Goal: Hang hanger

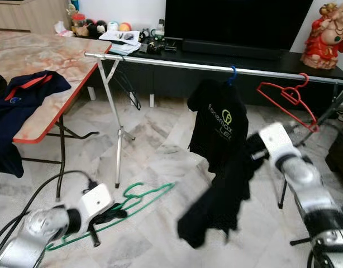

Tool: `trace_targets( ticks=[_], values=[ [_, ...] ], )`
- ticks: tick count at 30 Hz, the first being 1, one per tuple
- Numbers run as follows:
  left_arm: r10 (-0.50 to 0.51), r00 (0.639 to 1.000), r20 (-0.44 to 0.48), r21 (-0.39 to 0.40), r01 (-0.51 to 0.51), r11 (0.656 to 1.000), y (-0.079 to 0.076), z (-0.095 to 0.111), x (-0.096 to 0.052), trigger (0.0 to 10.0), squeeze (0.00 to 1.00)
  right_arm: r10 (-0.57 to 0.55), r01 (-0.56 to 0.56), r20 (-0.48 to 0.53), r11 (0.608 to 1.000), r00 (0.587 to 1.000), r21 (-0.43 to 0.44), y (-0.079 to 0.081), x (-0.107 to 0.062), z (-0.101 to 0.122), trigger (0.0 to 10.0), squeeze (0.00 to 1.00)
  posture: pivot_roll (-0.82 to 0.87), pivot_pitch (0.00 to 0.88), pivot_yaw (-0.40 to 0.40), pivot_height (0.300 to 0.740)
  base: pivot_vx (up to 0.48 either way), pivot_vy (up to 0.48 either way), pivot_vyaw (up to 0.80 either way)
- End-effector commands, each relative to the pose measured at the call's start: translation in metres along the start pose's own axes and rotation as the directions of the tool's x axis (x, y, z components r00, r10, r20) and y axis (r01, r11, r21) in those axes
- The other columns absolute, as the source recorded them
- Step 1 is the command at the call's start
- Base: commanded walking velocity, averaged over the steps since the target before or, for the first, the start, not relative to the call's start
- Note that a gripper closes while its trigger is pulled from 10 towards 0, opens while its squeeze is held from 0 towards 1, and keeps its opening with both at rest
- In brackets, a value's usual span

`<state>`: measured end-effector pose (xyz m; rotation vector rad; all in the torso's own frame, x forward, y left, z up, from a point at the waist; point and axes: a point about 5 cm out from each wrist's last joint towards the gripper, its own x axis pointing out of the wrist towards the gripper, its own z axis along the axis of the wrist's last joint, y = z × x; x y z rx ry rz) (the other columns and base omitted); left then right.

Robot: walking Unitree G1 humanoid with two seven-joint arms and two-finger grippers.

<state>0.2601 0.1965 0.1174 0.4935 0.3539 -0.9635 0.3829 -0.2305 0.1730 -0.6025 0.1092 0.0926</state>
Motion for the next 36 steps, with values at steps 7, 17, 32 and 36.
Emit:
trace_targets(
  ticks=[7, 17, 32, 36],
  values=[
    [-0.279, 0.956, 0.096, 0.024, 0.278, 0.960, -0.034, 0.052, 0.016, 10.0, 0.00, 0.156, -0.155, -0.039, 0.987, 0.987, 0.040, 0.053, 0.011, 0.020, 10.0, 0.00, 0.12, 0.048, -0.086, 0.740, 0.000, 0.000, 0.00],
    [-0.042, 0.990, 0.135, 0.017, 0.040, 0.999, -0.025, 0.062, 0.036, 10.0, 0.00, 0.221, -0.220, -0.011, 0.972, 0.975, 0.089, 0.082, 0.011, 0.038, 10.0, 0.00, 0.12, 0.046, -0.081, 0.740, 0.000, 0.000, 0.00],
    [0.069, 0.993, 0.101, -0.006, -0.068, 0.998, -0.014, 0.056, 0.029, 10.0, 0.00, 0.229, -0.227, -0.023, 0.971, 0.973, 0.080, 0.082, 0.008, 0.038, 10.0, 0.00, 0.12, 0.051, -0.091, 0.740, 0.000, 0.000, 0.00],
    [0.086, 0.987, 0.135, -0.028, -0.083, 0.996, -0.014, 0.061, 0.031, 10.0, 0.00, 0.238, -0.236, -0.022, 0.969, 0.971, 0.081, 0.084, 0.007, 0.038, 10.0, 0.00, 0.13, 0.051, -0.093, 0.740, 0.000, 0.000, 0.00]
  ],
)
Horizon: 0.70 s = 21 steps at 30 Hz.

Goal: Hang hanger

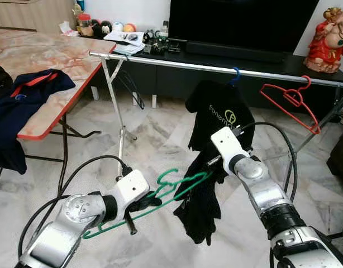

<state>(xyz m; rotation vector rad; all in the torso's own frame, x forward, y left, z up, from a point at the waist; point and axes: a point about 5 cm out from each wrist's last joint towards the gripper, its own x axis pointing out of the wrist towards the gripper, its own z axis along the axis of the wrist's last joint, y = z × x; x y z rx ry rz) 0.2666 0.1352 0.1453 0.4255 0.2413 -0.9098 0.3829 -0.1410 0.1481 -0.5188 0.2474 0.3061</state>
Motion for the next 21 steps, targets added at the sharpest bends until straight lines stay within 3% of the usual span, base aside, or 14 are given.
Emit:
trace_targets(
  ticks=[1, 11, 21],
  values=[
    [0.017, 0.999, 0.031, -0.001, -0.017, 1.000, 0.003, 0.005, 0.000, 10.0, 0.00, -0.005, 0.005, 0.032, 1.000, 0.999, 0.003, -0.002, -0.002, 0.007, 10.0, 0.00, 0.12, 0.053, -0.095, 0.740, 0.000, 0.000, 0.00],
    [0.229, 0.972, 0.047, -0.009, -0.229, 0.973, 0.024, 0.007, 0.003, 10.0, 0.00, -0.010, 0.010, 0.028, 1.000, 1.000, 0.020, 0.001, -0.003, 0.007, 10.0, 0.00, 0.12, 0.055, -0.094, 0.740, 0.000, 0.000, 0.00],
    [0.279, 0.959, 0.042, 0.002, -0.280, 0.960, 0.029, 0.007, 0.002, 10.0, 0.00, -0.018, 0.017, 0.033, 0.999, 0.999, 0.034, 0.003, -0.005, 0.010, 10.0, 0.00, 0.13, 0.058, -0.092, 0.740, 0.000, 0.000, 0.00]
  ],
)
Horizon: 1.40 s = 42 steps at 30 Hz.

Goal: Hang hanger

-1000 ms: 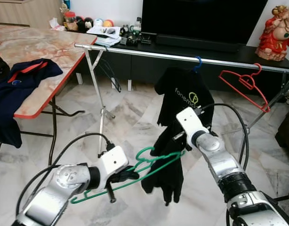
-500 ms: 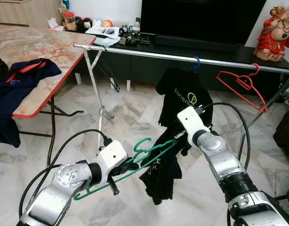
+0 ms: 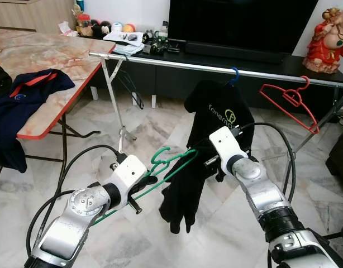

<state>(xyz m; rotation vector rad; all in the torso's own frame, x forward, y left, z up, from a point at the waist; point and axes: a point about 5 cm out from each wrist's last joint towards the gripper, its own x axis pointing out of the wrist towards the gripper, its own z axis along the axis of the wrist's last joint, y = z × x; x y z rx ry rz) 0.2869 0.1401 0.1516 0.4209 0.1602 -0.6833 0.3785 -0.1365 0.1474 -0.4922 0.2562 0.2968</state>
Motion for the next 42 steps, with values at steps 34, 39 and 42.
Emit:
trace_targets(
  ticks=[34, 39, 42],
  values=[
    [-0.129, 0.983, 0.128, -0.080, 0.140, 0.987, -0.023, 0.016, 0.010, 10.0, 0.00, 0.421, -0.457, 0.280, 0.886, 0.862, 0.074, 0.086, -0.042, 0.066, 10.0, 0.00, 0.11, 0.064, -0.091, 0.740, 0.000, 0.000, 0.00],
    [-0.111, 0.981, 0.158, -0.108, 0.129, 0.986, -0.021, 0.020, 0.011, 10.0, 0.00, 0.431, -0.463, 0.271, 0.884, 0.861, 0.066, 0.079, -0.043, 0.062, 10.0, 0.00, 0.11, 0.068, -0.090, 0.740, 0.000, 0.000, 0.00],
    [-0.113, 0.978, 0.173, -0.129, 0.137, 0.982, -0.022, 0.021, 0.012, 10.0, 0.00, 0.477, -0.511, 0.270, 0.857, 0.836, 0.068, 0.074, -0.047, 0.057, 10.0, 0.00, 0.11, 0.068, -0.090, 0.740, 0.000, 0.000, 0.00]
  ],
)
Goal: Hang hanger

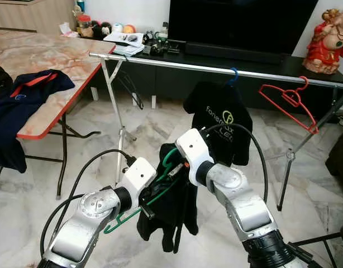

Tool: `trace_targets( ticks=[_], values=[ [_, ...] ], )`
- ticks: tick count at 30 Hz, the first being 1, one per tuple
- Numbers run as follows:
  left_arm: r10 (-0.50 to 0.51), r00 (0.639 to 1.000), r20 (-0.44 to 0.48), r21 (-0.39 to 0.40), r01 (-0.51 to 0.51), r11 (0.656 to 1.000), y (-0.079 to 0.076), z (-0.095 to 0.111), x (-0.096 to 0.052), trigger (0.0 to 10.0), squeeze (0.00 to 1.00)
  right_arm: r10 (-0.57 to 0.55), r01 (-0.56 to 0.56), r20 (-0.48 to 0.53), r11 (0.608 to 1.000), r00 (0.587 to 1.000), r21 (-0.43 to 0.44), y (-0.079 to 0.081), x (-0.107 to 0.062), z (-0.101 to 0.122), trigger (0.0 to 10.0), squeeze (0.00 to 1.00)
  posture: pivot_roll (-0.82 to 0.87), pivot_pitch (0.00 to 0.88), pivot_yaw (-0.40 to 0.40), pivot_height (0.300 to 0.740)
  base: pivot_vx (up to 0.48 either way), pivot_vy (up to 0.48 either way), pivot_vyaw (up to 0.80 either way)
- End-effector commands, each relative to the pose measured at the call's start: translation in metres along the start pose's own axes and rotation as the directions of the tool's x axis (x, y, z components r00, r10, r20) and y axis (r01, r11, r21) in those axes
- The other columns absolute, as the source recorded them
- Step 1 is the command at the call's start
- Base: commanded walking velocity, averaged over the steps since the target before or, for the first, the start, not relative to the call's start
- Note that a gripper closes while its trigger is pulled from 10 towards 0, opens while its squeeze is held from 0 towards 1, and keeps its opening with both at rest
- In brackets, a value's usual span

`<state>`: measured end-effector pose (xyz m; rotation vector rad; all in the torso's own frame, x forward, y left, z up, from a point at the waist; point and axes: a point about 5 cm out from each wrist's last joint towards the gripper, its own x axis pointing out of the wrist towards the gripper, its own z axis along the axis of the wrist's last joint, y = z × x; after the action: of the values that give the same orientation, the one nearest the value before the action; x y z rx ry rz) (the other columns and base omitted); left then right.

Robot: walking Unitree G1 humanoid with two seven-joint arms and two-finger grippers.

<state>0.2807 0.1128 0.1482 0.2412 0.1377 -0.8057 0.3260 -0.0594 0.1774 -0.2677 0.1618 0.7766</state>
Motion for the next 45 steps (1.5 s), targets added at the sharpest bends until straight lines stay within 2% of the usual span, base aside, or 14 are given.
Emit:
trace_targets(
  ticks=[1, 5, 9, 12, 13, 17, 20, 23, 24, 26, 28, 33, 38, 45],
  values=[
    [-0.011, 0.998, 0.065, 0.002, 0.011, 1.000, 0.000, 0.012, 0.001, 10.0, 0.00, 0.081, -0.081, 0.022, 0.996, 0.996, 0.021, 0.006, -0.005, 0.002, 10.0, 0.00, 0.11, 0.068, -0.090, 0.740, 0.000, 0.000, 0.00],
    [0.035, 0.998, 0.057, 0.008, -0.035, 0.999, 0.003, 0.010, 0.002, 10.0, 0.00, 0.086, -0.086, 0.020, 0.996, 0.996, -0.017, -0.001, -0.012, 0.001, 10.0, 0.00, 0.10, 0.072, -0.089, 0.740, 0.000, 0.000, 0.00],
    [0.099, 0.993, 0.064, -0.007, -0.098, 0.995, 0.010, 0.009, 0.003, 10.0, 0.00, 0.019, -0.019, 0.001, 0.999, 1.000, -0.029, -0.018, -0.021, -0.002, 10.0, 0.00, 0.09, 0.074, -0.088, 0.740, 0.000, 0.000, 0.00],
    [0.123, 0.990, 0.062, -0.009, -0.123, 0.992, 0.013, 0.010, 0.004, 10.0, 0.00, -0.109, 0.108, -0.015, 0.994, 0.994, -0.031, -0.036, -0.028, -0.006, 10.0, 0.00, 0.09, 0.075, -0.086, 0.740, 0.000, 0.000, 0.00],
    [0.120, 0.992, 0.049, -0.007, -0.120, 0.993, 0.012, 0.008, 0.005, 10.0, 0.00, -0.195, 0.195, -0.008, 0.981, 0.981, -0.003, -0.046, -0.031, -0.006, 10.0, 0.00, 0.09, 0.075, -0.085, 0.740, 0.000, 0.000, 0.00],
    [0.121, 0.992, 0.035, -0.007, -0.121, 0.993, 0.012, 0.006, 0.005, 10.0, 0.00, -0.252, 0.251, 0.014, 0.967, 0.968, 0.049, -0.052, -0.034, -0.003, 10.0, 0.00, 0.09, 0.075, -0.084, 0.740, 0.000, 0.000, 0.00],
    [0.127, 0.991, 0.038, -0.012, -0.127, 0.992, 0.012, 0.006, 0.005, 10.0, 0.00, -0.183, 0.179, 0.036, 0.978, 0.982, 0.104, -0.042, -0.034, -0.001, 10.0, 0.00, 0.09, 0.075, -0.084, 0.740, 0.000, 0.000, 0.00],
    [0.126, 0.991, 0.040, -0.015, -0.125, 0.992, 0.012, 0.006, 0.006, 10.0, 0.00, -0.129, 0.123, 0.051, 0.986, 0.990, 0.109, -0.034, -0.034, 0.000, 10.0, 0.00, 0.09, 0.076, -0.085, 0.740, 0.000, 0.000, 0.00],
    [0.097, 0.994, 0.045, -0.017, -0.096, 0.995, 0.008, 0.007, 0.006, 10.0, 0.00, -0.043, 0.034, 0.084, 0.994, 0.996, 0.108, -0.022, -0.033, 0.001, 10.0, 0.00, 0.09, 0.076, -0.085, 0.740, 0.000, 0.000, 0.00],
    [0.088, 0.995, 0.046, -0.017, -0.088, 0.996, 0.007, 0.007, 0.007, 10.0, 0.00, -0.008, -0.003, 0.098, 0.994, 0.995, 0.109, -0.018, -0.033, 0.001, 10.0, 0.00, 0.09, 0.076, -0.085, 0.740, 0.000, 0.000, 0.00],
    [0.092, 0.994, 0.055, -0.025, -0.090, 0.996, 0.006, 0.007, 0.008, 10.0, 0.00, 0.106, -0.113, 0.098, 0.991, 0.989, 0.070, -0.003, -0.033, 0.001, 10.0, 0.00, 0.09, 0.075, -0.084, 0.740, 0.000, 0.000, 0.00],
    [0.104, 0.991, 0.081, -0.052, -0.100, 0.994, 0.008, 0.010, 0.008, 10.0, 0.00, 0.175, -0.177, 0.071, 0.984, 0.982, 0.025, 0.007, -0.036, -0.003, 10.0, 0.00, 0.09, 0.076, -0.086, 0.740, 0.000, 0.000, 0.00],
    [0.041, 0.994, 0.097, -0.058, -0.035, 0.998, -0.002, 0.012, 0.011, 10.0, 0.00, 0.305, -0.302, 0.084, 0.952, 0.949, -0.038, 0.022, -0.042, -0.002, 10.0, 0.00, 0.08, 0.078, -0.084, 0.740, 0.000, 0.000, 0.00],
    [0.041, 0.993, 0.108, -0.070, -0.034, 0.997, -0.003, 0.013, 0.012, 10.0, 0.00, 0.377, -0.372, 0.074, 0.925, 0.923, -0.076, 0.031, -0.048, -0.004, 10.0, 0.00, 0.08, 0.078, -0.086, 0.740, 0.000, 0.000, 0.00]
  ],
)
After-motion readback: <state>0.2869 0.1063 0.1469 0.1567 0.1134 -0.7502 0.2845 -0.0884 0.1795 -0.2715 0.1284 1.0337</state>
